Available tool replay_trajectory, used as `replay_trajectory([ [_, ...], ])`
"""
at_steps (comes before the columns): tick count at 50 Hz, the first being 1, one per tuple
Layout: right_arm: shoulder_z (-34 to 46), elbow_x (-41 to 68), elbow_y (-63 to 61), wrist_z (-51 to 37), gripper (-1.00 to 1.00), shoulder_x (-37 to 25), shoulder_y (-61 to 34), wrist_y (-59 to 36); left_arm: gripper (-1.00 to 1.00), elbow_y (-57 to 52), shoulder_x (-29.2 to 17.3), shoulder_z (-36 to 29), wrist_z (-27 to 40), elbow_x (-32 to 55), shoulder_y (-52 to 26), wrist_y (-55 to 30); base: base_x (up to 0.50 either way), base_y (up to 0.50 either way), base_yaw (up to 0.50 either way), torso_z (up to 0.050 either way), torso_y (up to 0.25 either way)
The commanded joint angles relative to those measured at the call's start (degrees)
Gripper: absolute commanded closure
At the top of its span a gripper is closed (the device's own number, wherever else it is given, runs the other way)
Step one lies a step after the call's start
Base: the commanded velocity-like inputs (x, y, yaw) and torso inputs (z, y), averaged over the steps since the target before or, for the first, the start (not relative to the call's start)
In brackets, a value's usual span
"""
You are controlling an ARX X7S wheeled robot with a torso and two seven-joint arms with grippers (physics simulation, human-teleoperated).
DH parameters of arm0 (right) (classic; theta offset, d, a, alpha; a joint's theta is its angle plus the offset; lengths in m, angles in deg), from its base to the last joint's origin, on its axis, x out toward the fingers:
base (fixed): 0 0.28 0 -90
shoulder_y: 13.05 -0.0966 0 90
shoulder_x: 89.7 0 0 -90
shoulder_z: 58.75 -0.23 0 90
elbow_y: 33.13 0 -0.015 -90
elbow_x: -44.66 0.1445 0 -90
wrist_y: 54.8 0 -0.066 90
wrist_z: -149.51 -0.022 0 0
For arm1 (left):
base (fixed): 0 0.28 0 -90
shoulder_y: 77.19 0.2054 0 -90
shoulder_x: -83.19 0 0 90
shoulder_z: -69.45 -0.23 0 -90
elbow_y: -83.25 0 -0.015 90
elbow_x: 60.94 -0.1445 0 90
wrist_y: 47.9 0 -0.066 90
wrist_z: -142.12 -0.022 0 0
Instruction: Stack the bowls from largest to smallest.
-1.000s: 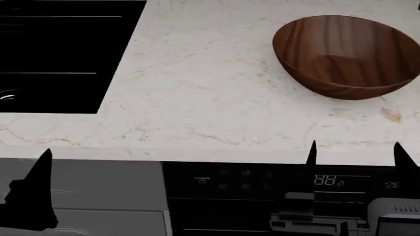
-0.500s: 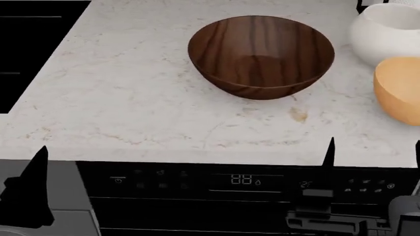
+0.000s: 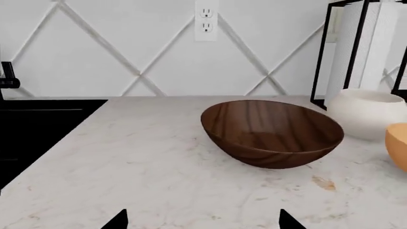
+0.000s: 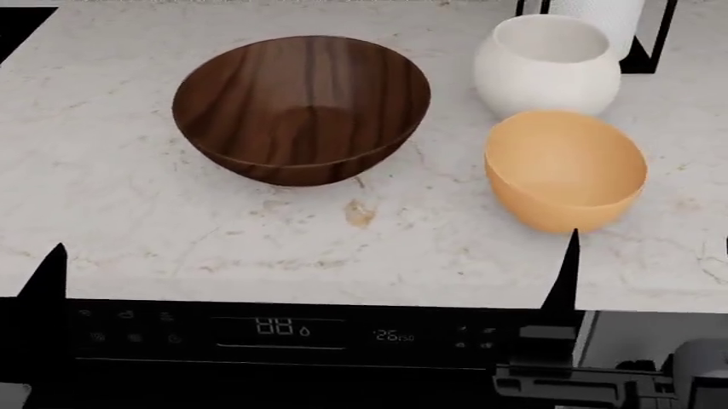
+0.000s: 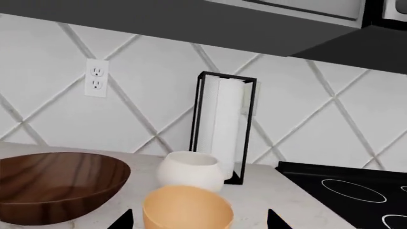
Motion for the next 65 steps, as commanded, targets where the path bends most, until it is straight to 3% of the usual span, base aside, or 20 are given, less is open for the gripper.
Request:
replay_trajectory([
  [1, -1.67, 2.69, -2.87, -2.95, -1.00, -0.89, -0.43, -0.61, -1.00, 1.19, 0.06, 2.28, -0.17, -0.01, -0.10, 2.10, 0.01, -0.06, 0.00, 0.000, 0.000],
  [7, -0.38, 21.59, -2.86, -20.29, -1.00, -12.46, -0.83, 2.87, -1.00, 1.48, -0.47, 3.45, 1.01, 1.94, -0.84, 1.67, 0.00, 0.00, 0.00, 0.000, 0.000],
  [11, 3.19, 26.47, -2.85, -27.51, -1.00, -19.18, -0.89, 7.07, -1.00, 1.71, -0.94, 4.47, 1.98, 3.47, -1.42, 1.34, 0.19, 0.00, 0.00, 0.000, 0.000],
  [16, 6.09, 29.75, -2.81, -32.02, -1.00, -23.27, -1.79, 9.53, -1.00, 1.92, -1.44, 5.38, 3.28, 5.35, -2.06, 0.90, 0.50, 0.00, 0.00, 0.000, 0.000],
  [35, 7.52, 30.40, -1.48, -33.43, -1.00, -25.21, -0.57, 12.41, -1.00, 2.83, -3.81, 7.54, 6.83, 11.26, -3.54, 0.30, 0.50, 0.00, 0.00, 0.000, 0.000],
  [44, 4.94, 41.89, -1.80, -39.87, -1.00, -29.13, -4.40, 10.83, -1.00, 3.04, -5.41, 8.32, 8.73, 15.18, -4.21, -0.09, 0.14, 0.00, 0.00, 0.000, 0.002],
  [51, 10.16, 62.49, 8.73, -45.58, -1.00, -35.92, -27.18, 1.48, -1.00, 3.81, -7.09, 8.93, 10.42, 18.81, -4.99, -0.19, 0.00, 0.00, 0.00, 0.000, 0.000],
  [53, 14.85, 67.06, 13.07, -46.42, -1.00, -37.12, -36.54, -3.44, -1.00, 4.00, -7.47, 9.30, 10.72, 19.39, -5.00, 0.00, 0.00, 0.00, 0.00, 0.000, 0.000],
  [59, 24.09, 70.35, 25.76, -38.72, -1.00, -33.92, -54.86, -12.30, -1.00, 4.09, -8.18, 9.45, 10.33, 19.71, -4.91, 0.49, 0.00, 0.00, 0.00, 0.000, 0.000],
  [65, 34.53, 62.39, 35.73, -27.40, -1.00, -31.42, -70.09, -22.29, -1.00, 4.07, -9.18, 10.42, 9.91, 20.15, -4.33, 1.07, 0.00, 0.00, 0.00, 0.000, 0.000],
])
